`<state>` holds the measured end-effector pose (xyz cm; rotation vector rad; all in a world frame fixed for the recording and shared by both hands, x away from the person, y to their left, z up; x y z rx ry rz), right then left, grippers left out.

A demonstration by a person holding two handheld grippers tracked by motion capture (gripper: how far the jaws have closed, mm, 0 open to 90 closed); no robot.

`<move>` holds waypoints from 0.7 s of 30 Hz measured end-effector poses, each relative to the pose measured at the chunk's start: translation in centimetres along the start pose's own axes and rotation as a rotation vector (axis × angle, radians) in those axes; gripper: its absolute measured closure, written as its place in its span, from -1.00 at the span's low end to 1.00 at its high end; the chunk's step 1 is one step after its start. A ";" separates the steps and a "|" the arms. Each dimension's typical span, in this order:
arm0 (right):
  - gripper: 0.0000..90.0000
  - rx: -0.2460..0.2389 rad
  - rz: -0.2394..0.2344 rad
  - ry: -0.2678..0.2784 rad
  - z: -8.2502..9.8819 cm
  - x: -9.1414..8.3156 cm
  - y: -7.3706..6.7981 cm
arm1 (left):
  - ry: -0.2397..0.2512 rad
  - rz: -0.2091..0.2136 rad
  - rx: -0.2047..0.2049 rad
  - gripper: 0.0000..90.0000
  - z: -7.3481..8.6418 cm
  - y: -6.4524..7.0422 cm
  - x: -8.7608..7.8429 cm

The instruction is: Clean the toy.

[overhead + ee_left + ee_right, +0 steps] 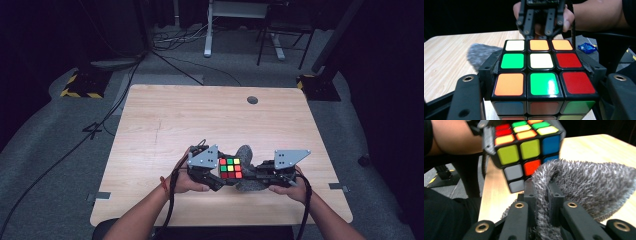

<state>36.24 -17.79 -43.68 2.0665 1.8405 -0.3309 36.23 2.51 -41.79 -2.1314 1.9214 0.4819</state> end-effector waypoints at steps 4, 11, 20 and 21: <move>0.80 -0.008 -0.029 0.023 -0.2 0.0 -0.4 | 0.004 -0.012 -0.019 -0.26 0.3 -0.7 -0.3; 0.80 -0.032 -0.021 0.101 -1.5 -1.0 -0.8 | -0.027 -0.009 -0.030 -0.26 1.0 -0.9 0.4; 0.80 0.007 0.055 0.055 -0.5 -0.8 0.4 | -0.026 0.011 -0.001 -0.26 0.5 0.1 0.8; 0.80 0.006 0.051 0.034 -0.3 -0.6 0.4 | -0.023 0.014 -0.003 -0.26 0.4 0.2 0.8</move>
Point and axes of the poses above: each handheld gripper's, and its own axes: x roughly forward along the jaws, z roughly out of its underside, y roughly to its right, the point moved 4 cm from there along x, roughly forward along the jaws, and after that the axes turned 8 degrees about -x, right-handed, at the moved point
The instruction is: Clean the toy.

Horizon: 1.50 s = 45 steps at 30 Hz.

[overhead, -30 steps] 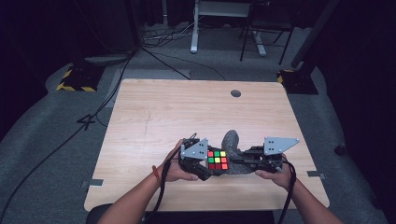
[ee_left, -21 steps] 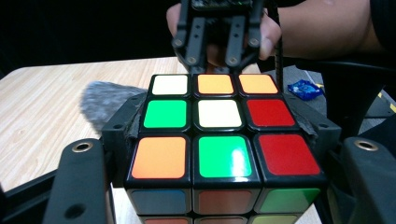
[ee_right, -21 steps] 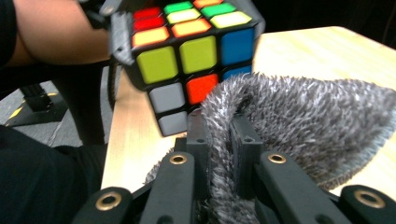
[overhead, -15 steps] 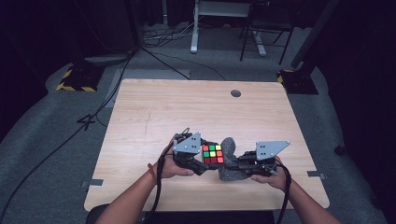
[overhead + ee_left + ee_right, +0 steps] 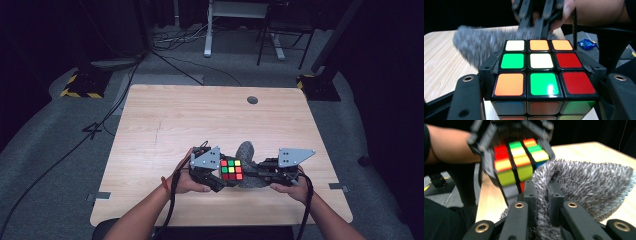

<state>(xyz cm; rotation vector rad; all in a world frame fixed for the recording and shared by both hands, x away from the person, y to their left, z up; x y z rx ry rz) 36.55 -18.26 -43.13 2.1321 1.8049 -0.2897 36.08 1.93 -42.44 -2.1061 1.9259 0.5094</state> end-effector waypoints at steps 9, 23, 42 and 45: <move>0.80 -0.012 -0.012 0.048 -0.5 -0.2 -0.5 | -0.014 -0.013 -0.010 -0.26 0.3 -0.4 0.3; 0.81 -0.019 -0.009 0.101 -1.2 -0.5 -0.6 | -0.069 -0.042 -0.010 -0.26 0.5 -0.7 0.8; 0.81 -0.032 0.016 0.050 -0.8 -0.2 -0.3 | -0.166 -0.075 -0.002 -0.25 1.7 -1.1 2.0; 0.80 -0.022 0.045 -0.005 0.1 -0.2 0.4 | -0.109 -0.047 -0.009 -0.25 1.1 -1.0 1.2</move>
Point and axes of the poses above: each handheld gripper's, and its own axes: x roughly forward along the jaws, z roughly out of its underside, y roughly to its right, the point moved 4 cm from there along x, roughly forward along the jaws, and after that the axes turned 8 degrees about -x, right-handed, at the moved point
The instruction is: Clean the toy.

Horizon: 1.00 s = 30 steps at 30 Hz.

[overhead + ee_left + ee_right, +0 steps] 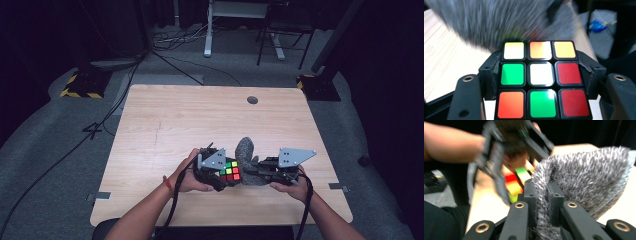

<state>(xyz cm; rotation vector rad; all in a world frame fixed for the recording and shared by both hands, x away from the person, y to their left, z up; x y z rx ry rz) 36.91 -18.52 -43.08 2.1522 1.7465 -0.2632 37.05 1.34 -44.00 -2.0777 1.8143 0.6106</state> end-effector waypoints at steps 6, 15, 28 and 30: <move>0.80 0.045 -0.047 -0.058 1.5 0.9 0.4 | 0.073 -0.003 -0.001 -0.25 -0.7 0.0 -1.2; 0.80 0.040 -0.120 -0.201 3.1 2.4 -0.2 | 0.051 -0.052 0.001 -0.25 -0.2 -0.8 -1.6; 0.76 0.117 0.039 -0.267 5.6 0.4 3.3 | -0.102 -0.060 -0.086 -0.25 3.7 -2.9 0.4; 0.76 0.126 0.054 -0.284 6.1 0.0 3.8 | -0.121 -0.065 -0.093 -0.26 4.2 -3.0 0.7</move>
Point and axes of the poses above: each handheld gripper's, and its own axes: x roughly forward along the jaws, z roughly out of its underside, y roughly to its right, the point moved 4 cm from there along x, roughly forward along the jaws, and after that the axes turned 8 degrees about -x, right-handed, at the moved point
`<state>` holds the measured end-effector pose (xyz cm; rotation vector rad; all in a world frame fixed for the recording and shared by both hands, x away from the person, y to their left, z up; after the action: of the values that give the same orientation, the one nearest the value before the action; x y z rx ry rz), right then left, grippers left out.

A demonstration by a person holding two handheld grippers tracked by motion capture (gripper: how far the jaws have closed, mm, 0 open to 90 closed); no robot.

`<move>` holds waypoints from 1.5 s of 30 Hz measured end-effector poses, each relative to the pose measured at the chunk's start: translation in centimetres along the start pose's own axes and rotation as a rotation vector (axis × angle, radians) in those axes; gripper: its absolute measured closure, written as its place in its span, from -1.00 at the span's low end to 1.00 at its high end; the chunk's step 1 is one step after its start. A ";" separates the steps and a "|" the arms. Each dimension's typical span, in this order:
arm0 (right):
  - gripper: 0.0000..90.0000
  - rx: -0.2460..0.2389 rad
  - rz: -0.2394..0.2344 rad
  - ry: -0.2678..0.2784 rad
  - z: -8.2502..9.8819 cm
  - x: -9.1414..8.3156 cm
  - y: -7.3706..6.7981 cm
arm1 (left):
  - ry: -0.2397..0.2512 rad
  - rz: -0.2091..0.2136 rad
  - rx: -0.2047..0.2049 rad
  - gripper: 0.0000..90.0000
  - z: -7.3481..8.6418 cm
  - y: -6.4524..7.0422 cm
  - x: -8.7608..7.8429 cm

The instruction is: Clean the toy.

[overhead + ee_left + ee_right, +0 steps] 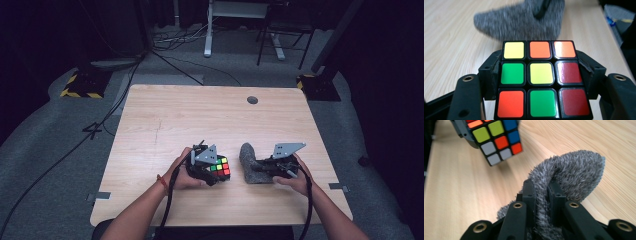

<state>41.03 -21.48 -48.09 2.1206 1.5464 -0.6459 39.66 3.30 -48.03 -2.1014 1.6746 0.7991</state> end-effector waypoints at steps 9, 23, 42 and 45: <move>0.70 0.031 0.021 -0.062 1.9 -0.8 1.3 | -0.061 0.026 -0.020 -0.26 1.0 -0.1 0.7; 0.62 0.051 0.066 -0.069 4.3 -2.1 1.7 | -0.113 0.033 -0.017 -0.26 1.7 0.1 1.8; -0.15 0.039 0.155 -0.073 4.0 -2.8 1.4 | -0.149 -0.015 -0.016 -0.64 2.4 1.1 0.1; -0.21 0.027 0.172 -0.060 3.6 -3.3 1.3 | -0.154 -0.020 -0.015 -0.64 2.9 1.4 -0.3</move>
<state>40.97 -26.46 -48.86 2.2043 1.3129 -0.6666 37.66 4.83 -50.00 -2.0074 1.5689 0.9440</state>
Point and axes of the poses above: each handheld gripper's, and its own axes: x roughly forward along the jaws, z roughly out of its underside, y roughly to its right, the point moved 4 cm from there along x, roughly forward along the jaws, and after that the axes turned 8 degrees about -x, right-handed, at the moved point
